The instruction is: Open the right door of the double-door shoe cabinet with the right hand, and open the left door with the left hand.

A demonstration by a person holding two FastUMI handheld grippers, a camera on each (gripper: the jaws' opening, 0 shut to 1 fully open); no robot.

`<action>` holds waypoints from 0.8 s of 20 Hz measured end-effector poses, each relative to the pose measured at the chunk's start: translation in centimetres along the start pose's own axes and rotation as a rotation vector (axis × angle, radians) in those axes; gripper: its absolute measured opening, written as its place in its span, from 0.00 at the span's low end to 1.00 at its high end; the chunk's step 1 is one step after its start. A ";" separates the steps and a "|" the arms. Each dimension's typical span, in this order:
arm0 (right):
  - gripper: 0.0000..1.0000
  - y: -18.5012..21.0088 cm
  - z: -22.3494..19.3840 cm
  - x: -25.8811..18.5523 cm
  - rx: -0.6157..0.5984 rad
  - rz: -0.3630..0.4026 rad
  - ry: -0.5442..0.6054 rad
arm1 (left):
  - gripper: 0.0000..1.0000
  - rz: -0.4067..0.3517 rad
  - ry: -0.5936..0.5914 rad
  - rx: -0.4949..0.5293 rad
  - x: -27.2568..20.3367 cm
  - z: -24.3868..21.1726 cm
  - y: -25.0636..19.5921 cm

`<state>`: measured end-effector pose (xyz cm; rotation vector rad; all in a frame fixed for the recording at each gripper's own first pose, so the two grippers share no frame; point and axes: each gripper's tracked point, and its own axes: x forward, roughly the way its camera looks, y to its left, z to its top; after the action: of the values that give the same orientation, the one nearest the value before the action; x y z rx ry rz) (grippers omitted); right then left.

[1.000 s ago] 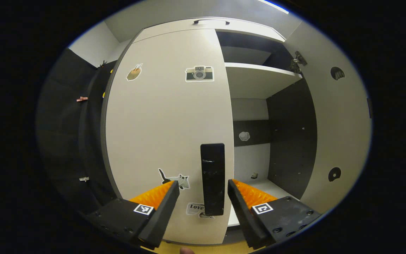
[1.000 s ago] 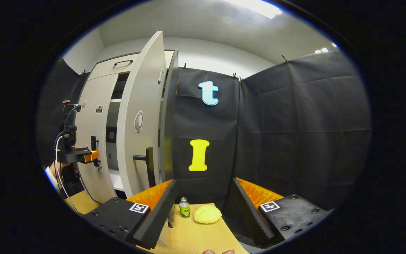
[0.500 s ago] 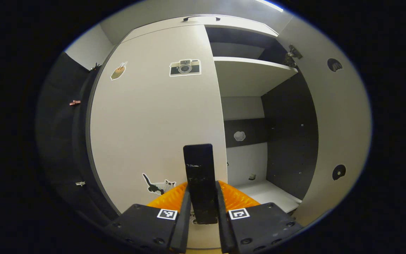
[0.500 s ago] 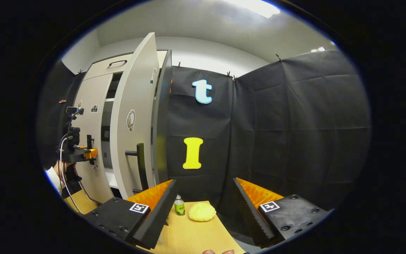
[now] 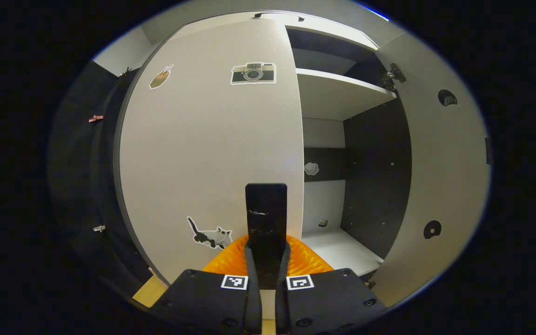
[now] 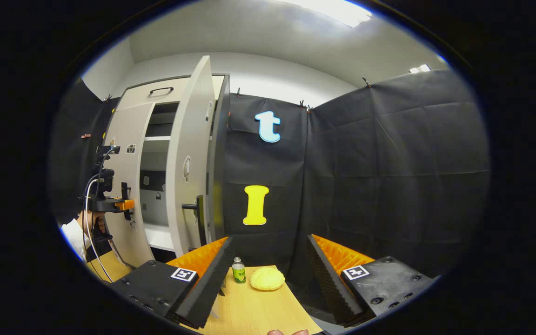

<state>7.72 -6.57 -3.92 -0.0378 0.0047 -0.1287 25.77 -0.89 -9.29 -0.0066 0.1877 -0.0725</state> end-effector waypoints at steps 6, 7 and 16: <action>0.96 3.8 0.1 -1.6 0.008 0.057 -0.012 | 0.16 -0.029 0.002 -0.023 -5.9 -0.9 2.1; 0.96 4.4 -0.2 -1.8 0.009 0.068 -0.008 | 0.15 -0.032 0.006 -0.032 -6.8 -0.9 2.4; 0.98 7.4 -0.4 -3.3 0.011 0.107 -0.003 | 0.13 -0.017 0.009 -0.040 -12.5 -1.5 6.4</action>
<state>5.43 1.12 -4.61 -0.0266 0.0028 -0.0213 13.73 6.37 -8.50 -0.0475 0.1982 -0.0862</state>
